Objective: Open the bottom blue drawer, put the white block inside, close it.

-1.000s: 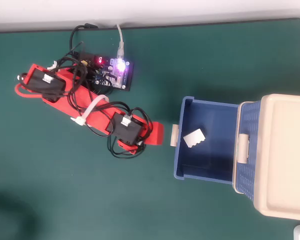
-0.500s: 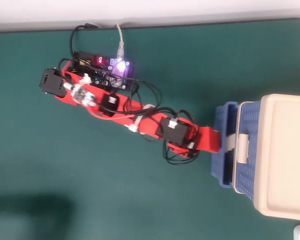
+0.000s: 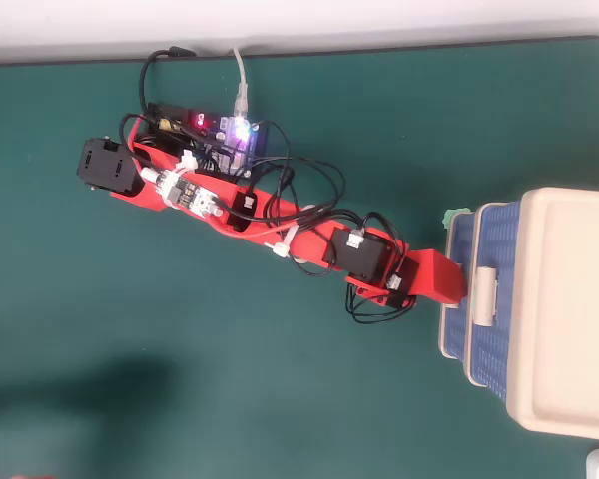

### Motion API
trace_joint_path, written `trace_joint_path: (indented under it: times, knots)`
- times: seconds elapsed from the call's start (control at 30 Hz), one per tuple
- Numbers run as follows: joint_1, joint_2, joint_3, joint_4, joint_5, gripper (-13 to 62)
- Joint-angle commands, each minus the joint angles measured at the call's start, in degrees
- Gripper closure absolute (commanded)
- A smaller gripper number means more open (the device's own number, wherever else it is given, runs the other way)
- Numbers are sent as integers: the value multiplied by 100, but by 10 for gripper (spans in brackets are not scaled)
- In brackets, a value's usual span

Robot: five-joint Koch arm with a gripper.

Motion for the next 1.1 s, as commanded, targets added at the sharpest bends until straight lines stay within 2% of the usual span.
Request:
trace_joint_path:
  times: [0.0,0.4,0.6,0.73,0.8,1.07]
  knots:
    - [-290,193,-290,-1459,-62,149]
    - [642,2373,-272,3270,-9,154]
    - [1397,3305,624,3771,-62,154]
    - [1819,4482,2549,3762,-229,154]
    - [2065,5396,4043,3718,-633,155]
    - [3621,9773,10037,2856,-2839,155]
